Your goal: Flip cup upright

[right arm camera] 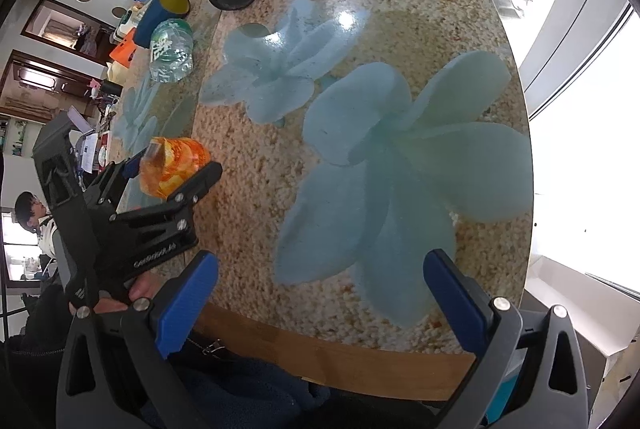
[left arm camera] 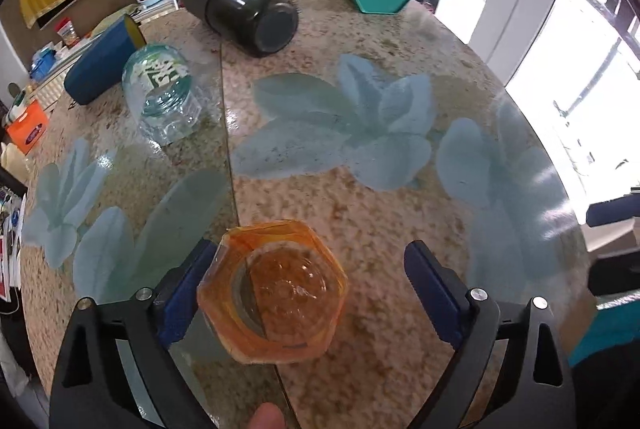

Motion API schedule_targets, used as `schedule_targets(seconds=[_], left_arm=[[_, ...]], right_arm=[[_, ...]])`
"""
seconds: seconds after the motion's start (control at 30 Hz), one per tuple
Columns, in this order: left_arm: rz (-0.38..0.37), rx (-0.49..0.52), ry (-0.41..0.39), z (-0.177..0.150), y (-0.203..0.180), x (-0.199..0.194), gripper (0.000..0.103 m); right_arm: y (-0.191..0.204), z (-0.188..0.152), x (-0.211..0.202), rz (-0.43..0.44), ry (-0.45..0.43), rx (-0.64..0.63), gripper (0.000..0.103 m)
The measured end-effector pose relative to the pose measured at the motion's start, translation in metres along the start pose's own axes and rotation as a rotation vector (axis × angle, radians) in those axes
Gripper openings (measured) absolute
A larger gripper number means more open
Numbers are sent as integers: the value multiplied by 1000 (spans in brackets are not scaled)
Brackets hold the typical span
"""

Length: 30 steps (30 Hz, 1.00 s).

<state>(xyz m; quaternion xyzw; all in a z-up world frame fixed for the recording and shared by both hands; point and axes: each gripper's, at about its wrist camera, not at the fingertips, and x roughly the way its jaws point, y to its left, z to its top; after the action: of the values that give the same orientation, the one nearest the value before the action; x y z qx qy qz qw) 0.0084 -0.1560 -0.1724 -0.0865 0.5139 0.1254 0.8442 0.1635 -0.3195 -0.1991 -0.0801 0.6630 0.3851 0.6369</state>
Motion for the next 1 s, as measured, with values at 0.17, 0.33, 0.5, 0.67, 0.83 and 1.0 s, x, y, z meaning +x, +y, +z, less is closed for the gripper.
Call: schedule_targets(seconds=[0.17, 0.33, 0.5, 0.67, 0.83, 1.0], left_arm=[[-40, -16, 2, 7, 4, -19, 103], [-44, 7, -13, 17, 7, -44, 103], [-12, 3, 7, 27, 17, -70, 103], [-17, -64, 55, 36, 39, -88, 103], [-3, -57, 57, 41, 63, -106, 103], [-4, -42, 56, 45, 86, -122, 103]], right_arm=[[5, 3, -7, 21, -34, -9, 103], [18, 11, -17, 23, -101, -48, 103], [38, 23, -28, -3, -178, -75, 103], [64, 36, -36, -27, -229, -104, 103], [92, 47, -40, -31, -267, -117, 103], [112, 50, -42, -29, -292, -124, 103]])
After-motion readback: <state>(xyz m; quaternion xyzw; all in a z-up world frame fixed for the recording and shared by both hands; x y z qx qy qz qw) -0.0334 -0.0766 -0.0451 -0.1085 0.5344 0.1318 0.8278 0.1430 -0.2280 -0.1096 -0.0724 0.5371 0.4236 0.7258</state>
